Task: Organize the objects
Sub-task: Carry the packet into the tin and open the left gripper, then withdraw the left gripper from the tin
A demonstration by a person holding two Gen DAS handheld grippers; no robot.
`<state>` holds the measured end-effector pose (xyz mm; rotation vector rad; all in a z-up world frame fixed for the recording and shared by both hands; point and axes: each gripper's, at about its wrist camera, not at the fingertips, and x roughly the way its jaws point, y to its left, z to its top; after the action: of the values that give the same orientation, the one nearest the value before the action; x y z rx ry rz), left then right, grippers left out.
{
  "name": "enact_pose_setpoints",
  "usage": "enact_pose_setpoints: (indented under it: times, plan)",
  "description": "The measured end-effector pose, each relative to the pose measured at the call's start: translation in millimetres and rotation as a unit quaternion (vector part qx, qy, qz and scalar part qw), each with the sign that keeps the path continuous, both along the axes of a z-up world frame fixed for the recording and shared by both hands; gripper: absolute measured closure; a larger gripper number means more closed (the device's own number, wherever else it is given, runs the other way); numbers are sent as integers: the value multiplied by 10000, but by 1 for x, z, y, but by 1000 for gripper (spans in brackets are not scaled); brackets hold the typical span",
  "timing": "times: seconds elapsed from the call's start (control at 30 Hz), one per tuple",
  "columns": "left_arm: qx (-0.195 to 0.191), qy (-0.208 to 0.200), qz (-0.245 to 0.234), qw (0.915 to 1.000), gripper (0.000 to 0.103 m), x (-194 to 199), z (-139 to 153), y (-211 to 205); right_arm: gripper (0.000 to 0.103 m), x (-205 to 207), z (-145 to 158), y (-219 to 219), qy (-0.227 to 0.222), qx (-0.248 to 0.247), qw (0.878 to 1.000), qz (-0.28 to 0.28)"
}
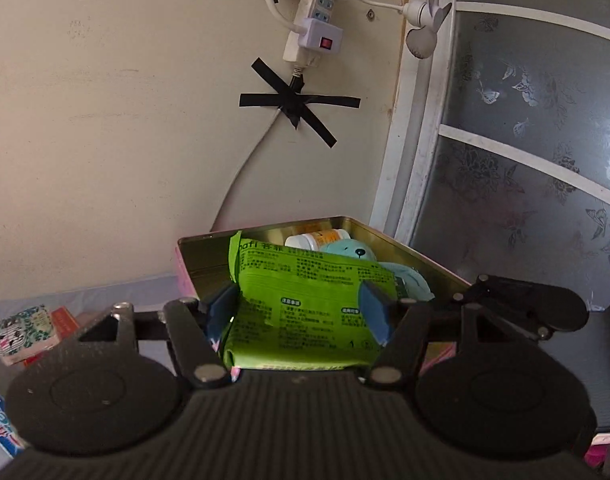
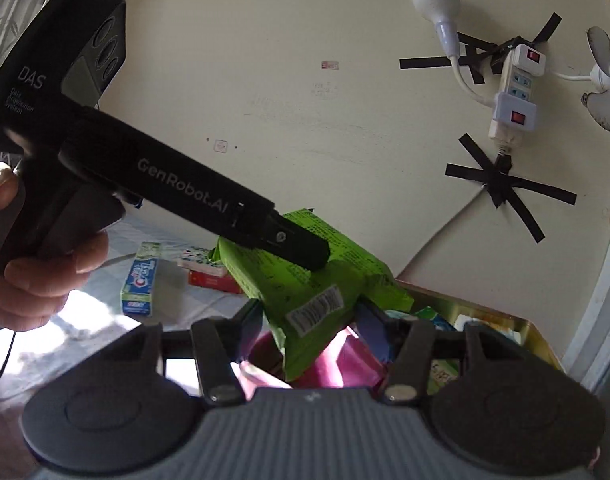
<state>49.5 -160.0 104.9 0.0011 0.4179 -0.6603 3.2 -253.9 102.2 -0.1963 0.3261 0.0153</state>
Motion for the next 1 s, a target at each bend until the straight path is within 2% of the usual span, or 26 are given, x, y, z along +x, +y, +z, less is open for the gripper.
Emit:
enact_pose_setpoints:
  times: [0.13,0.27,0.33,0.4,0.47,0.67,0.83,1.0]
  plan:
    - [-79,219,183,9996,35,38,-11,-24,53,34,-4,-36,377,-317,9986,-170]
    - [55,596,460,9971,33,80,-26,-45,55,85,-7,-54,614,-640,9949,-472]
    - [121,677,797,9944,30,93,-30,-50,48,106,-9,-62,758,-608,9932,-636]
    - [161,848,951,9917,30,101,-31,-50,50,112,-11,-68,830,-407,9928,-760]
    - [99,923,1039,9903,30,99,-31,-45,48,103,-8,-69,655,-301,9948,-718]
    - [217,829,1242,9885,30,72,-24,-39,47,66,-10,-64,598,9,9956,-715]
    - [618,399,1393,9875,30,25,-18,-40,47,30,-5,-65,368,653,9939,-813]
    - [915,81,1531,9839,29,-16,-14,-34,46,-10,-6,-64,142,1340,9860,-980]
